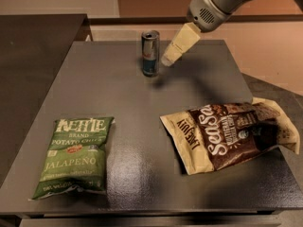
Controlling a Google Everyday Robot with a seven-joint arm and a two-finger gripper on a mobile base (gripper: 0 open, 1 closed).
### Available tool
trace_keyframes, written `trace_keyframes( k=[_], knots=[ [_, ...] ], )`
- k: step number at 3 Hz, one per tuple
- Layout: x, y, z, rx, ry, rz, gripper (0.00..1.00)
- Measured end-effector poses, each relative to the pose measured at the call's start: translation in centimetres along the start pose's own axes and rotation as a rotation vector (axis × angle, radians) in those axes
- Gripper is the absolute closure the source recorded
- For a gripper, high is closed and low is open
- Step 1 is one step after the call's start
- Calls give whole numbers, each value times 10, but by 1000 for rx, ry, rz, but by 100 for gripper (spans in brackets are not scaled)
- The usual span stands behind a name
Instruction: Move redbull can near green jalapeno chip bag
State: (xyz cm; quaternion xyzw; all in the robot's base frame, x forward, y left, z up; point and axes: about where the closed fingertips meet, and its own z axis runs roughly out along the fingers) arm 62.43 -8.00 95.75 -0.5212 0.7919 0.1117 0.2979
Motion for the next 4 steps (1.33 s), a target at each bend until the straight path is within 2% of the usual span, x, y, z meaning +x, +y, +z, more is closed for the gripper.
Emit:
trace_keyframes(
  k=[2,4],
  knots=[
    [-23,-1,45,-19,-48,29,0],
    [-36,-5,74,-26,-78,52,0]
  ],
)
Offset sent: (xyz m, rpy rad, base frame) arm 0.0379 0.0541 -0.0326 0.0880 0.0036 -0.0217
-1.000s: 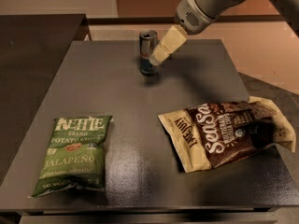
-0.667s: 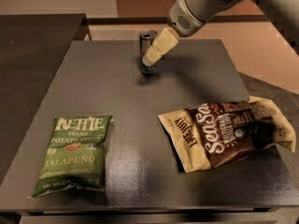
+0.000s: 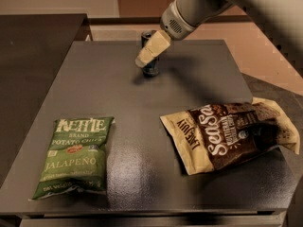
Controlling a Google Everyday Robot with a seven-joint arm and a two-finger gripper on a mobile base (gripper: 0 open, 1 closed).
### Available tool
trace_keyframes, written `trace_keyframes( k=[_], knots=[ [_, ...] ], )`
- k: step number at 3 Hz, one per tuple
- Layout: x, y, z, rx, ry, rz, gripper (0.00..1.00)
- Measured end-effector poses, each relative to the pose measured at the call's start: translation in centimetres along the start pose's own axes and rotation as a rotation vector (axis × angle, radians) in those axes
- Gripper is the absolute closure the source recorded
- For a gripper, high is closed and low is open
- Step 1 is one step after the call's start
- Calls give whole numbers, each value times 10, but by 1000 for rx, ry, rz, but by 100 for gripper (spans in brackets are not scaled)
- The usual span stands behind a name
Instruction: Move redbull can near green jalapeno chip bag
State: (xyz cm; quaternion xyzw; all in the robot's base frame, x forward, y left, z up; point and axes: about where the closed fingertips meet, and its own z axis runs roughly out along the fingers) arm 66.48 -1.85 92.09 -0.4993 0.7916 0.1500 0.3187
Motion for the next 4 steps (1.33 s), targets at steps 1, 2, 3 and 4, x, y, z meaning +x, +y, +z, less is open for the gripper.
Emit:
trace_keyframes(
  k=[1,2,3,4],
  knots=[
    [-5,-4,6,-3,-5,10,18],
    [-7,-6,5,-8,-13,13,40],
    [-7,-6,-4,-15,-21,5,64],
    [-10,8,-20,-57,-30,-20,88]
  ],
)
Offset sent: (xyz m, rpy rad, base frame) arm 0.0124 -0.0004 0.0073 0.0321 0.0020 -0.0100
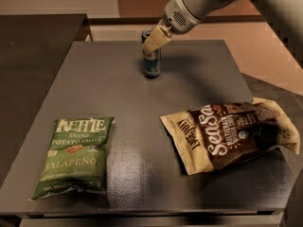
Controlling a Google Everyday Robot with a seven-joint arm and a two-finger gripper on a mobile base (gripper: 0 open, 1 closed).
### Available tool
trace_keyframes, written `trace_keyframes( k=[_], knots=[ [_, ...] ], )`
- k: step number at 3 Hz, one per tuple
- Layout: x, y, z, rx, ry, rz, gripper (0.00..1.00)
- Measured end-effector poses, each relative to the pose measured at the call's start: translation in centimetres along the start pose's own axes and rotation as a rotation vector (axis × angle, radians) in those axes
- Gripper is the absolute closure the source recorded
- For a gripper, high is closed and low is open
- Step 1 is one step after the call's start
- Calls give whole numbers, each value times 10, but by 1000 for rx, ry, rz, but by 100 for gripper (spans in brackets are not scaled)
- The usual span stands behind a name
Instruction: Move redbull can near green jalapeno chip bag
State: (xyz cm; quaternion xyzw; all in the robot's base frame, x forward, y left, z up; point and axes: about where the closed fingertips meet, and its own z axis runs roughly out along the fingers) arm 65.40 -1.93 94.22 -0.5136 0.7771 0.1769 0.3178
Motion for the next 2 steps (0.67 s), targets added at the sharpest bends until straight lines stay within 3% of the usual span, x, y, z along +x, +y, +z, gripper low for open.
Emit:
trace_keyframes(
  k=[1,2],
  knots=[
    [-4,33,-17,-87,-10,-43,100],
    [-6,74,-29,-196,-22,-94,100]
  ],
)
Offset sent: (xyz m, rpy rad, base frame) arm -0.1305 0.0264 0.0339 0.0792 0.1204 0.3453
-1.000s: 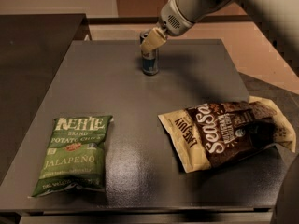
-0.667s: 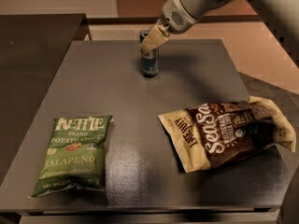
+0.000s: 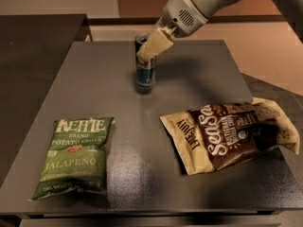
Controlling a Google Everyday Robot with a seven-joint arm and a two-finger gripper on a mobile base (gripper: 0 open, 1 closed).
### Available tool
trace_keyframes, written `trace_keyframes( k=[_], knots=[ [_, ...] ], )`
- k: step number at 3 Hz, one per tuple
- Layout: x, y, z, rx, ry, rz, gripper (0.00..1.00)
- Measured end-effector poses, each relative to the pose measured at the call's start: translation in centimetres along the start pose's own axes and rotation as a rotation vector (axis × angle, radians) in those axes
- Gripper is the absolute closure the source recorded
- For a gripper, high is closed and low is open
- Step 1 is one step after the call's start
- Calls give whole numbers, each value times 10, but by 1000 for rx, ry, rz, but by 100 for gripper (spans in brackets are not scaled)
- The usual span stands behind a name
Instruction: Move redbull can near green jalapeno chip bag
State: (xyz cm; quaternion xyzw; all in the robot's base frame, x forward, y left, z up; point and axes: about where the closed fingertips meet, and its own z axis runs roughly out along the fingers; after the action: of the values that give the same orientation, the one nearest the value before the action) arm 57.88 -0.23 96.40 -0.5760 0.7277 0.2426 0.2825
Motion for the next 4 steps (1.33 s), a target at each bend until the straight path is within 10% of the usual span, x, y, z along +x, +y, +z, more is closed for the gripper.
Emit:
trace_keyframes(
  k=[2,4],
  knots=[
    [-19,79,9,-175,-57,-122,100],
    [-25,101,15,-218,-69,-162,100]
  ],
)
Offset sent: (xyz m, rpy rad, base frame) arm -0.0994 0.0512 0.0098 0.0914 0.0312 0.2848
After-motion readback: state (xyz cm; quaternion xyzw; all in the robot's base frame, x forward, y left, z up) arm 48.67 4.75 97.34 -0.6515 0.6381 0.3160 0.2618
